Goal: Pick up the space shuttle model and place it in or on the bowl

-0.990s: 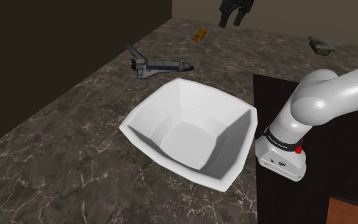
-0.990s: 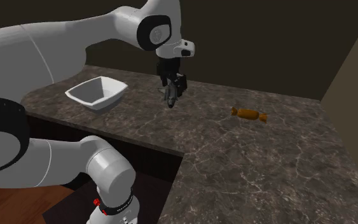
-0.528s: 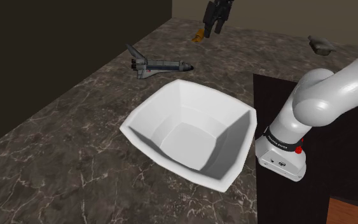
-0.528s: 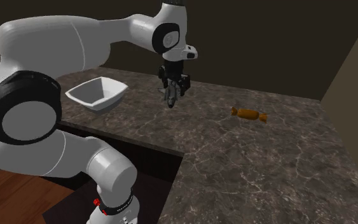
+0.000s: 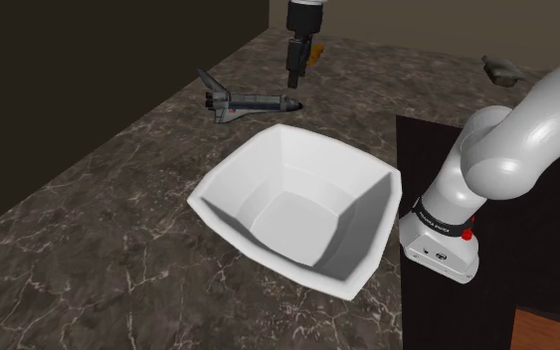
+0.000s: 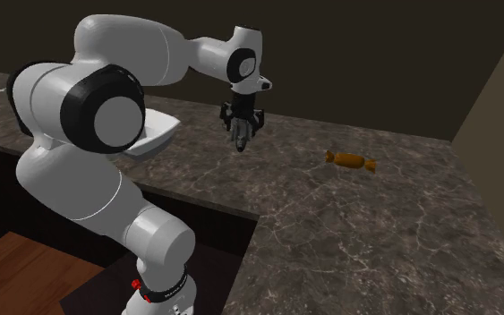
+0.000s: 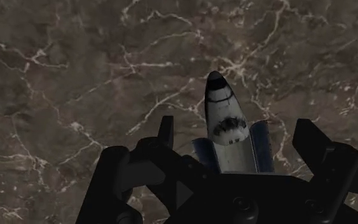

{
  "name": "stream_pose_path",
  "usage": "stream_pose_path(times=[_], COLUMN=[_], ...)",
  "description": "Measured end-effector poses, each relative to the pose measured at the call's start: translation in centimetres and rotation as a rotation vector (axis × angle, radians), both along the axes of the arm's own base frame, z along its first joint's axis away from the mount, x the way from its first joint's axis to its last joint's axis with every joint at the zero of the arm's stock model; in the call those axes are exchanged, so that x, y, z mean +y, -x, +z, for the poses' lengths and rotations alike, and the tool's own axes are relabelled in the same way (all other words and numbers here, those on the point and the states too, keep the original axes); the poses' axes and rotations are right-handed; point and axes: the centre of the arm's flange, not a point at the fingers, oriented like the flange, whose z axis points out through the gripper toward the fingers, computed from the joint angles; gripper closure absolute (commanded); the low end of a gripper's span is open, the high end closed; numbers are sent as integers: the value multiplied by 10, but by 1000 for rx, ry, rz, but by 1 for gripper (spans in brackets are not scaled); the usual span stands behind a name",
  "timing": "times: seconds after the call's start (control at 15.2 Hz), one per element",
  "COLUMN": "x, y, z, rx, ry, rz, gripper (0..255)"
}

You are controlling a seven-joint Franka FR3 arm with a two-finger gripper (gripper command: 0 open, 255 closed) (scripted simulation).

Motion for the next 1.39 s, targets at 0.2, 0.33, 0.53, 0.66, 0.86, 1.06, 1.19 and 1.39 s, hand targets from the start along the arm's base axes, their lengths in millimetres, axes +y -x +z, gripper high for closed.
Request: stream_pose_path(times=[0.2,0.33,0.53,0.66,0.86,1.06,1.19,1.39], x=[23,28,29,30,30,30,30,30], y=[-15,-18,-18,-17,-16,-16,-16,-16], z=[-22,-33,-49,-60,-63,-64,-64,-64], rx=[22,25,26,26,25,25,25,25], ry=[4,4,4,4,4,4,4,4], rz=[98,112,116,116,116,116,116,116], gripper=[0,0,0,0,0,0,255,255])
